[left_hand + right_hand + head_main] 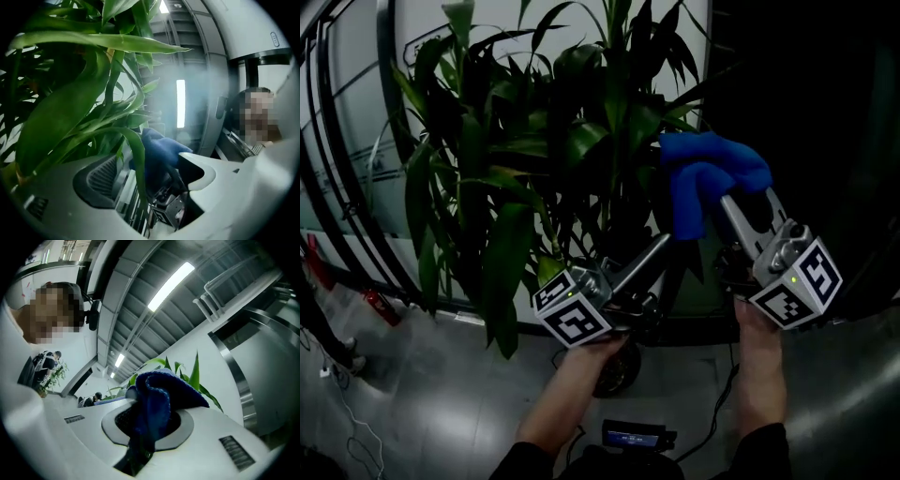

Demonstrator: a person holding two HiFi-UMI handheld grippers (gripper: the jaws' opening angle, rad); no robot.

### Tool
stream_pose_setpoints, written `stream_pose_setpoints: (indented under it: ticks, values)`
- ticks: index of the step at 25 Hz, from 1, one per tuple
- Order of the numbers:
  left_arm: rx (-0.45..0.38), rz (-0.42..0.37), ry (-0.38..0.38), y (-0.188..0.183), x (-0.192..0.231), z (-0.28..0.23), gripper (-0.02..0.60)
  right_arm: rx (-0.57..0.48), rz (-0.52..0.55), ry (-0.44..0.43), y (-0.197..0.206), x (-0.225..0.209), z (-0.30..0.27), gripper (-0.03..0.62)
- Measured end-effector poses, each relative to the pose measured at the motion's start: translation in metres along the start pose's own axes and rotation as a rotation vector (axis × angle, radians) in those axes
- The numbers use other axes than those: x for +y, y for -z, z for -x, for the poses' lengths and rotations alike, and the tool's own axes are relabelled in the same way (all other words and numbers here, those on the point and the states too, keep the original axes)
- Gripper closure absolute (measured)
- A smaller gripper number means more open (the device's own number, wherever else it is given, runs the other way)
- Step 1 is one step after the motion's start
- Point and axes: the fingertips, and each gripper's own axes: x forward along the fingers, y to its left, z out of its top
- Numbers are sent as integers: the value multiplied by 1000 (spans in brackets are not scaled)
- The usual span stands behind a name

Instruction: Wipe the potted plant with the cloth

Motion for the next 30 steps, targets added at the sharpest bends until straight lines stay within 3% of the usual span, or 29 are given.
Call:
stream_pose_setpoints:
  ticks: [8, 12, 17, 24, 30]
  values:
    - [-17, -61, 83, 8, -15, -14, 175, 170, 74, -195, 34, 11, -45, 522]
    - [-3, -102, 82, 13, -21, -16, 175, 159, 36, -290, 40, 26, -40, 522]
    - [0, -122, 101, 18, -33, -21, 175, 205, 22, -290, 55, 23, -22, 522]
    - [-34, -88, 123, 22, -34, -9, 175, 222, 8, -307, 60, 32, 4, 522]
    - [-46, -108, 111, 18, -35, -4, 175, 372, 117, -357, 86, 52, 39, 522]
